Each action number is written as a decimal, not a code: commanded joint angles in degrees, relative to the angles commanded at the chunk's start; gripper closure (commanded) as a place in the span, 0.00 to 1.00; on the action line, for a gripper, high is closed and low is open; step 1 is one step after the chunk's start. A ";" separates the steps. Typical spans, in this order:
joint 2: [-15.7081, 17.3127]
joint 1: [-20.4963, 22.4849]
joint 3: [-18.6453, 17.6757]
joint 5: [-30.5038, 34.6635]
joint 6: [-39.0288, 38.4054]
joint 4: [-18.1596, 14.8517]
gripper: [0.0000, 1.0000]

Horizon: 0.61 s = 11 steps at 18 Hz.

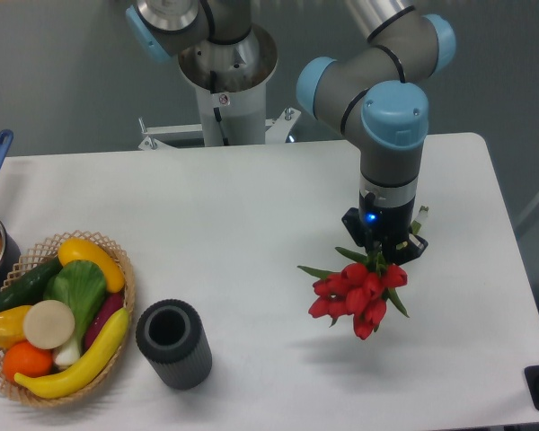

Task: Place the flowers on the table
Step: 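Lower the held red tulips toward the table with the gripper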

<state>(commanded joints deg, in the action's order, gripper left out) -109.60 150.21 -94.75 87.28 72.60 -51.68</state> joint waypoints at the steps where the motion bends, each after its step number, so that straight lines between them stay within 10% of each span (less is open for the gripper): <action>1: 0.00 0.00 -0.09 0.09 0.00 0.09 0.82; 11: -0.52 -0.26 -0.09 0.79 -0.17 0.00 0.78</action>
<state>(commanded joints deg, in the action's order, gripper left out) -110.12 149.94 -94.83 88.06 72.42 -51.68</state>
